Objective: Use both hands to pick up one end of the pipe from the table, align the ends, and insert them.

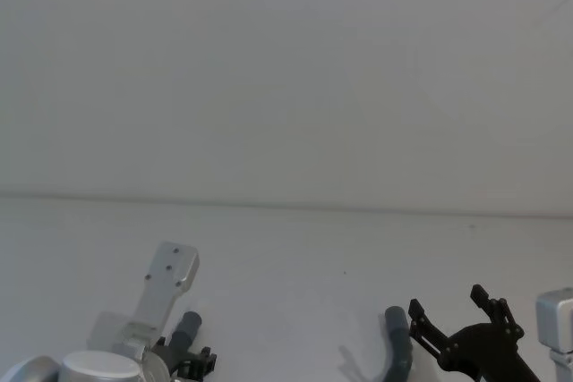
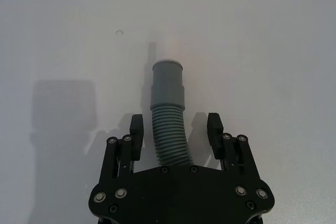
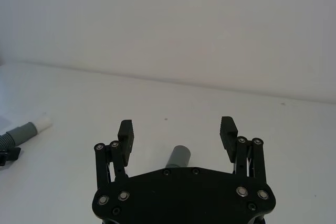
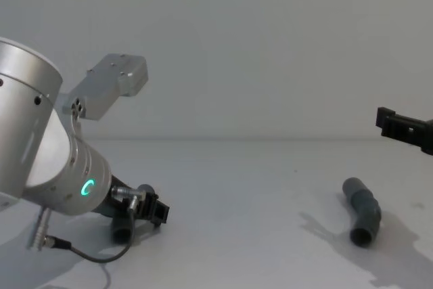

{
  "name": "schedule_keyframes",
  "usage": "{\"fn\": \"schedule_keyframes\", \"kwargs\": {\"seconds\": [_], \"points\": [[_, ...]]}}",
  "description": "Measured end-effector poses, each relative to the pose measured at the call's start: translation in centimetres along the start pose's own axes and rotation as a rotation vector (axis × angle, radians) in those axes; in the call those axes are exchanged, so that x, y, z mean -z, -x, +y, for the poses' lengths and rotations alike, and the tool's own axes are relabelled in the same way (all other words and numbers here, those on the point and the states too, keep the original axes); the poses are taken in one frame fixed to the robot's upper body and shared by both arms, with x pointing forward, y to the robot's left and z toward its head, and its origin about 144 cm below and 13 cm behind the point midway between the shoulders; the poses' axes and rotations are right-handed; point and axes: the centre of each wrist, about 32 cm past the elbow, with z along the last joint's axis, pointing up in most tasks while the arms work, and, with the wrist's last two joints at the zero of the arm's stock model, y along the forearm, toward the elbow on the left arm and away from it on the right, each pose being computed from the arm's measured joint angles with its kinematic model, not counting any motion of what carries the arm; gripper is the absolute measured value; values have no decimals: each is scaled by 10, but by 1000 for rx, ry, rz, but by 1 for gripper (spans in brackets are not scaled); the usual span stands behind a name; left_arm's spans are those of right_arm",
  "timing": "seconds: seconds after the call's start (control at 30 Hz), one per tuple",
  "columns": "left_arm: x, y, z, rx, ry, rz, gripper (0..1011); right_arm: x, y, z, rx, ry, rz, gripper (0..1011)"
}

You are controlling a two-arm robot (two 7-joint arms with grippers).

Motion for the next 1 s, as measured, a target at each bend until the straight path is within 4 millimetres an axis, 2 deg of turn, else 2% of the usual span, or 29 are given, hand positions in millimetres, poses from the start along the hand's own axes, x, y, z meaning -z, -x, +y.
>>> {"fn": "schedule_keyframes", "kwargs": {"seconds": [1.0], "points": [[0, 0, 0, -3, -3, -1, 508, 0, 0, 0, 0, 0, 0, 1002]]}}
